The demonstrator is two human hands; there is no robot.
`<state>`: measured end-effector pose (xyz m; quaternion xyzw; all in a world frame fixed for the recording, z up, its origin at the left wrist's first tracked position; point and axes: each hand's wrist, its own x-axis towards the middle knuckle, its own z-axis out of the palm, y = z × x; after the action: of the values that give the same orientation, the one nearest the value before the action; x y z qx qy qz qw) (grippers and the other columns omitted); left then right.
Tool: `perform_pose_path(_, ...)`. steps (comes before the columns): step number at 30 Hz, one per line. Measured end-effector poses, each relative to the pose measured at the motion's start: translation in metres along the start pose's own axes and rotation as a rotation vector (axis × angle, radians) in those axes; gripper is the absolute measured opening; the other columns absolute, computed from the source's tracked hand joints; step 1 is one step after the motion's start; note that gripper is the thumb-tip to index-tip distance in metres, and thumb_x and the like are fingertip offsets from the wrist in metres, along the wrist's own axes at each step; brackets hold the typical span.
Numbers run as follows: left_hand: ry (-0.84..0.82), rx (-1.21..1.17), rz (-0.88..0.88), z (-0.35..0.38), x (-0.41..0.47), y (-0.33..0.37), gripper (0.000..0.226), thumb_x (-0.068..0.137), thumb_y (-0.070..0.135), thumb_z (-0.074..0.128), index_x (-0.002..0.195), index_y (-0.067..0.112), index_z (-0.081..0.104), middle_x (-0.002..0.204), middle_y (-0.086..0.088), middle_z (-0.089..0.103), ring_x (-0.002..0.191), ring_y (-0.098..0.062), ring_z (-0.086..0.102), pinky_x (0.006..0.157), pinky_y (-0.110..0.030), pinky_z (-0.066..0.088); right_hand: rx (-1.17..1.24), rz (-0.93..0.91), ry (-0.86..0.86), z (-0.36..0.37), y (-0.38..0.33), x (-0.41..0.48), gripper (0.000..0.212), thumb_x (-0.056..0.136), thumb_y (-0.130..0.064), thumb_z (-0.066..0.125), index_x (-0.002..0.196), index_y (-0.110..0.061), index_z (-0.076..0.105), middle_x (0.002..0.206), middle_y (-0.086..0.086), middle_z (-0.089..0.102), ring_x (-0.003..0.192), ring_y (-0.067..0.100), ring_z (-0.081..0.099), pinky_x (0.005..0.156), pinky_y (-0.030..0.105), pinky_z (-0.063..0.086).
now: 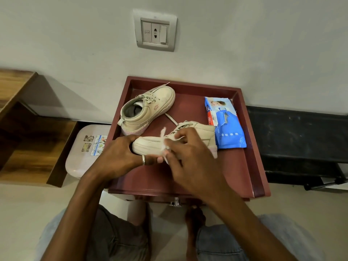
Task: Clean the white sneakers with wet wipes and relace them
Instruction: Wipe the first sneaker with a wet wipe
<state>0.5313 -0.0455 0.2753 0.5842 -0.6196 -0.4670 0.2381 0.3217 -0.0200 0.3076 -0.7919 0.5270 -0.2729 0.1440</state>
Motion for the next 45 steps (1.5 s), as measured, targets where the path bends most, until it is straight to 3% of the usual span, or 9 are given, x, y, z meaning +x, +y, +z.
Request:
perform_pose_path(5, -0.014, 0.01, 0.005, -0.001, 0.0, -0.001, 0.085, 0.048, 0.076, 0.084, 0.119, 0.031, 0.072, 0.106, 0.019, 0.077, 0.099, -0.001, 0.072, 0.094, -0.036, 0.058, -0.128, -0.001, -0.015, 0.003, 0.018, 0.004, 0.029, 0.082, -0.004, 0.063, 0.106, -0.017, 0.073, 0.099, 0.001, 0.06, 0.09, 0.023, 0.058, 0.065, 0.039, 0.054)
perform_pose_path(10, -0.018, 0.001, 0.009, -0.002, 0.001, -0.001, 0.083, 0.051, 0.077, 0.084, 0.121, 0.034, 0.072, 0.111, 0.022, 0.075, 0.105, -0.001, 0.071, 0.099, -0.037, 0.056, -0.103, 0.226, 0.152, -0.011, 0.052, 0.005, 0.023, 0.083, -0.003, 0.066, 0.1, -0.015, 0.075, 0.096, 0.005, 0.072, 0.088, 0.025, 0.068, 0.078, 0.039, 0.056)
perform_pose_path(17, -0.041, 0.011, -0.007, -0.003, 0.001, -0.004, 0.089, 0.047, 0.08, 0.082, 0.119, 0.029, 0.072, 0.108, 0.019, 0.077, 0.1, -0.001, 0.072, 0.095, -0.036, 0.057, -0.006, -0.041, 0.048, 0.007, 0.015, 0.003, 0.027, 0.076, 0.007, 0.067, 0.096, -0.009, 0.076, 0.095, 0.004, 0.068, 0.087, 0.022, 0.064, 0.072, 0.03, 0.053)
perform_pose_path(21, -0.046, -0.01, -0.02, -0.003, 0.002, -0.004, 0.087, 0.048, 0.079, 0.083, 0.119, 0.03, 0.073, 0.11, 0.021, 0.076, 0.104, 0.0, 0.071, 0.099, -0.035, 0.055, -0.123, 0.19, 0.076, -0.017, 0.069, 0.005, 0.027, 0.077, 0.009, 0.068, 0.095, -0.01, 0.078, 0.09, 0.006, 0.069, 0.083, 0.022, 0.066, 0.075, 0.038, 0.057)
perform_pose_path(25, -0.065, -0.015, -0.026, -0.003, 0.002, -0.006, 0.091, 0.046, 0.083, 0.082, 0.12, 0.032, 0.073, 0.113, 0.021, 0.075, 0.107, -0.003, 0.07, 0.102, -0.04, 0.054, -0.058, 0.357, 0.187, -0.019, 0.074, 0.008, 0.02, 0.083, 0.001, 0.068, 0.099, -0.009, 0.075, 0.093, 0.005, 0.075, 0.088, 0.019, 0.069, 0.079, 0.031, 0.056)
perform_pose_path(31, -0.13, 0.018, -0.053, -0.005, 0.001, -0.01, 0.087, 0.043, 0.086, 0.08, 0.117, 0.041, 0.071, 0.113, 0.021, 0.075, 0.107, -0.004, 0.07, 0.101, -0.043, 0.054, 0.011, 0.073, 0.097, 0.0, 0.028, 0.003, 0.019, 0.08, -0.009, 0.062, 0.094, -0.011, 0.073, 0.085, 0.004, 0.074, 0.077, 0.025, 0.068, 0.068, 0.036, 0.055)
perform_pose_path(37, -0.167, 0.021, -0.101, -0.007, 0.003, -0.012, 0.092, 0.035, 0.09, 0.078, 0.112, 0.039, 0.07, 0.109, 0.021, 0.075, 0.102, -0.002, 0.07, 0.099, -0.038, 0.056, -0.142, 0.299, 0.192, -0.01, 0.079, 0.008, 0.017, 0.083, 0.003, 0.062, 0.083, -0.01, 0.073, 0.08, 0.006, 0.068, 0.075, 0.024, 0.065, 0.064, 0.03, 0.049)
perform_pose_path(42, -0.258, 0.083, -0.158, -0.012, 0.002, -0.019, 0.089, 0.036, 0.087, 0.08, 0.11, 0.038, 0.07, 0.107, 0.024, 0.074, 0.099, 0.001, 0.069, 0.096, -0.032, 0.057, -0.103, 0.019, 0.052, 0.013, 0.037, -0.004, 0.019, 0.077, 0.003, 0.065, 0.089, -0.01, 0.073, 0.088, 0.003, 0.067, 0.076, 0.024, 0.061, 0.062, 0.035, 0.053)
perform_pose_path(45, -0.297, 0.073, -0.15, -0.013, 0.003, -0.021, 0.08, 0.046, 0.08, 0.081, 0.114, 0.04, 0.07, 0.111, 0.025, 0.073, 0.103, 0.002, 0.068, 0.099, -0.033, 0.055, -0.137, 0.093, 0.065, 0.006, 0.059, 0.002, 0.026, 0.073, 0.01, 0.064, 0.088, -0.009, 0.073, 0.088, 0.003, 0.065, 0.077, 0.024, 0.061, 0.064, 0.04, 0.053)
